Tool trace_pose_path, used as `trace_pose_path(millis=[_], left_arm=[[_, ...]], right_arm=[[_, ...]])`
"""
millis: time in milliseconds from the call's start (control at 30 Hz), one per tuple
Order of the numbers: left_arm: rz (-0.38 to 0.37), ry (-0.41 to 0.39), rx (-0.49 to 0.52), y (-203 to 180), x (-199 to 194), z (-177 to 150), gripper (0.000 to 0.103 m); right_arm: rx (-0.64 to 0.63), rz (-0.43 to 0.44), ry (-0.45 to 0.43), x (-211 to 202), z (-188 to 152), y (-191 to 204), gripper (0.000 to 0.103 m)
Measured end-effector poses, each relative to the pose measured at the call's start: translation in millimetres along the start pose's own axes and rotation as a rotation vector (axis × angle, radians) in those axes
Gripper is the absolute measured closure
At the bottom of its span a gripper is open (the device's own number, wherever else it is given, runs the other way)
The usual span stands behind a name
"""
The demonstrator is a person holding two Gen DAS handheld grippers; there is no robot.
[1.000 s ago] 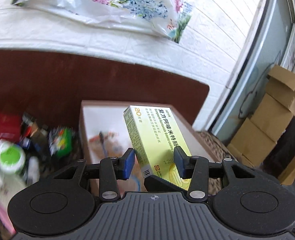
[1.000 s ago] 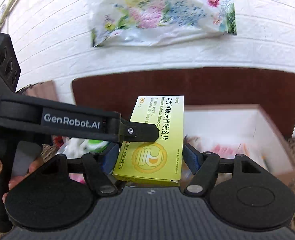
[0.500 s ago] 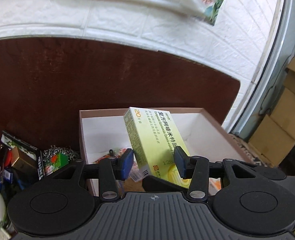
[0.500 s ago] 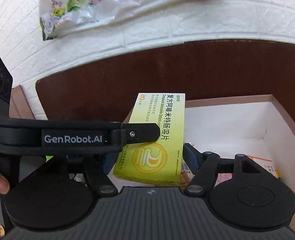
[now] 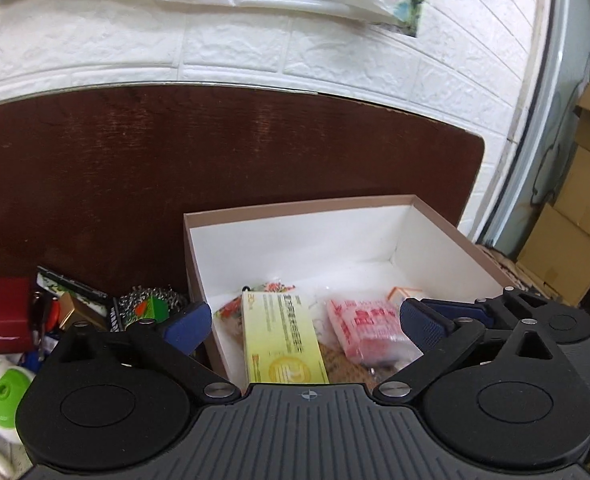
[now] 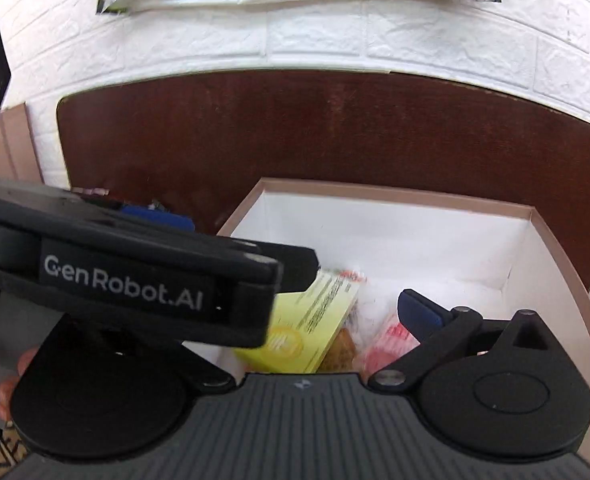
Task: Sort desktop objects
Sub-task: 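Lower the medicine box into the box and open the left gripper, then withdraw the left tool away from the brown box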
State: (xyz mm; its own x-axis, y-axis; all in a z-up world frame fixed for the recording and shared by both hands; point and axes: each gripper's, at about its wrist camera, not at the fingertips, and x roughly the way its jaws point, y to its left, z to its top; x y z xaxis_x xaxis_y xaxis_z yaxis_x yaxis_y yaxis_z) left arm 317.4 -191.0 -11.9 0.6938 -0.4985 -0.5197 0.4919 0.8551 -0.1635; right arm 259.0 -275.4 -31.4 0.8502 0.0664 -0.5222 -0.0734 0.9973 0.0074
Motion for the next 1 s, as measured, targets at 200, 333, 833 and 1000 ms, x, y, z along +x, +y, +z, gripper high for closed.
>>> trace_pose_path(millis=[200,333,833,1000], left_arm=[[0.01,0.007,0.001,-8,-15,-14,0.0],[0.026,0.004,-0.01,-10,-25,-18,0.0],[0.082,-0.018,0.002,-52,-106,-51,0.0],[0.083,0.01,0.001,-71,-134,-73,0.0]], right_arm=[[0.028,-0.024,0.028,-13,-13,3,0.0],[0.049,-0.04,0.032,-19,-12,6,0.0],[0.079,-0.133,0.008,-92,-32,21,0.0],[0.106,-0.15,0.004,-124,-53,29,0.0]])
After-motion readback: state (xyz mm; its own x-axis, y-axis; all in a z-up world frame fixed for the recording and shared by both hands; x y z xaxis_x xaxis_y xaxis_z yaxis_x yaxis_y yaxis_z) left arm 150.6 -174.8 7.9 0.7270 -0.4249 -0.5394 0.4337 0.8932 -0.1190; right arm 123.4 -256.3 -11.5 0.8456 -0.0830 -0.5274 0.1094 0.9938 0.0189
